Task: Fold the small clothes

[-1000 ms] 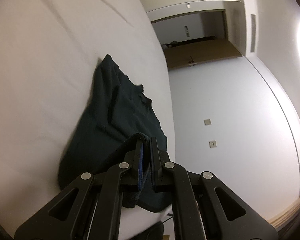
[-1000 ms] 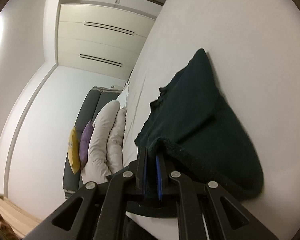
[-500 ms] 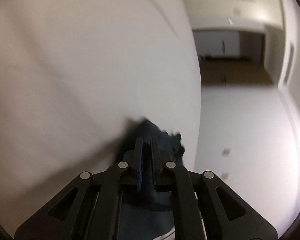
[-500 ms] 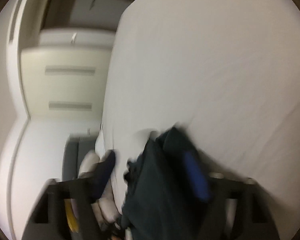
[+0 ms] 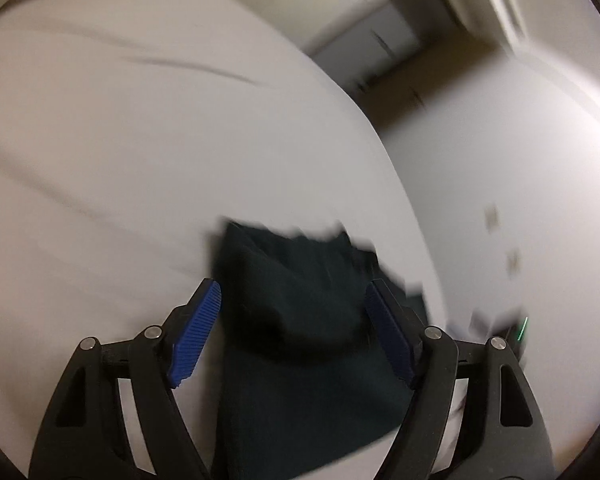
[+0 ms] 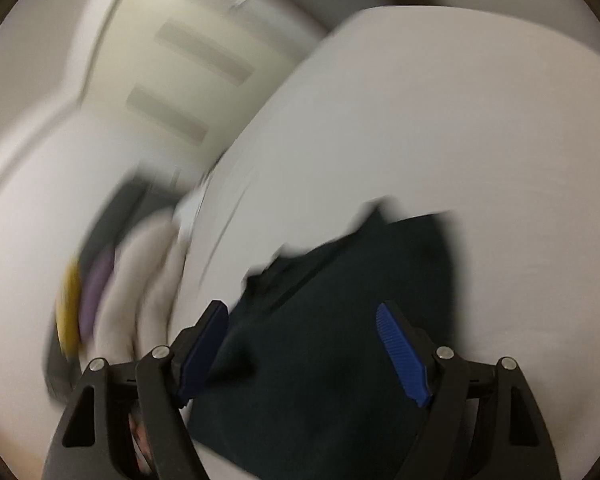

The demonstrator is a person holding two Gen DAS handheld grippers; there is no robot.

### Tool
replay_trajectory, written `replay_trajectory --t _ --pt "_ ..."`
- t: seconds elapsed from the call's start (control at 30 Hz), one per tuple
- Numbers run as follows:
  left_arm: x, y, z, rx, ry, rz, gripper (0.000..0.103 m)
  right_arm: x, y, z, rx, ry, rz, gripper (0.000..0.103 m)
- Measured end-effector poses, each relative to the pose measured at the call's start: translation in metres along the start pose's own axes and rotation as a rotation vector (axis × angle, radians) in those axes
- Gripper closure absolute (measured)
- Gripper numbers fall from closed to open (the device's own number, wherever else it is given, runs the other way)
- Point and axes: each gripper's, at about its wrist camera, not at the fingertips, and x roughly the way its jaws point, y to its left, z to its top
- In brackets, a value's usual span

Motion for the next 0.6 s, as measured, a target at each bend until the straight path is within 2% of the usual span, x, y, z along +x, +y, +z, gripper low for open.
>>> replay_trajectory --t 0.03,0.1,0.13,0.2,0.27,0.37,0.43,0.53,0.6 --pt "0.006 -0.012 -0.006 0.077 0.042 0.002 0.029 0.007 0.01 -0.002 -0.026 0.024 0.019 0.026" --pt "0.02 -0.034 -0.029 0.235 0.15 0.032 0.045 0.027 0.03 -0.01 -0.065 0.098 0.068 0.028" --pt "0.029 -0.041 -0.036 0.282 0.192 0.056 0.048 0.035 0.036 -0.013 -0.07 0.118 0.08 0.028" --pt "0.044 -0.048 -0.053 0.343 0.264 0.114 0.052 0.052 0.041 -0.023 -0.059 0.159 0.109 0.029" --pt "0.057 -0.043 -0.049 0.364 0.285 0.169 0.053 0.063 0.041 -0.031 -0.048 0.183 0.101 0.029" --pt "0.076 -0.037 -0.026 0.333 0.277 0.193 0.053 0.086 0.039 -0.039 -0.017 0.203 0.099 0.029" --pt "0.092 -0.035 -0.001 0.3 0.245 0.226 0.053 0.087 0.036 -0.038 0.001 0.192 0.104 0.029" --pt "0.098 -0.023 0.051 0.133 0.109 0.217 0.053 0.084 0.029 -0.031 0.038 0.15 0.102 0.029" --pt "0.098 -0.009 0.077 0.003 0.038 0.247 0.053 0.079 0.023 -0.026 0.055 0.108 0.088 0.029"
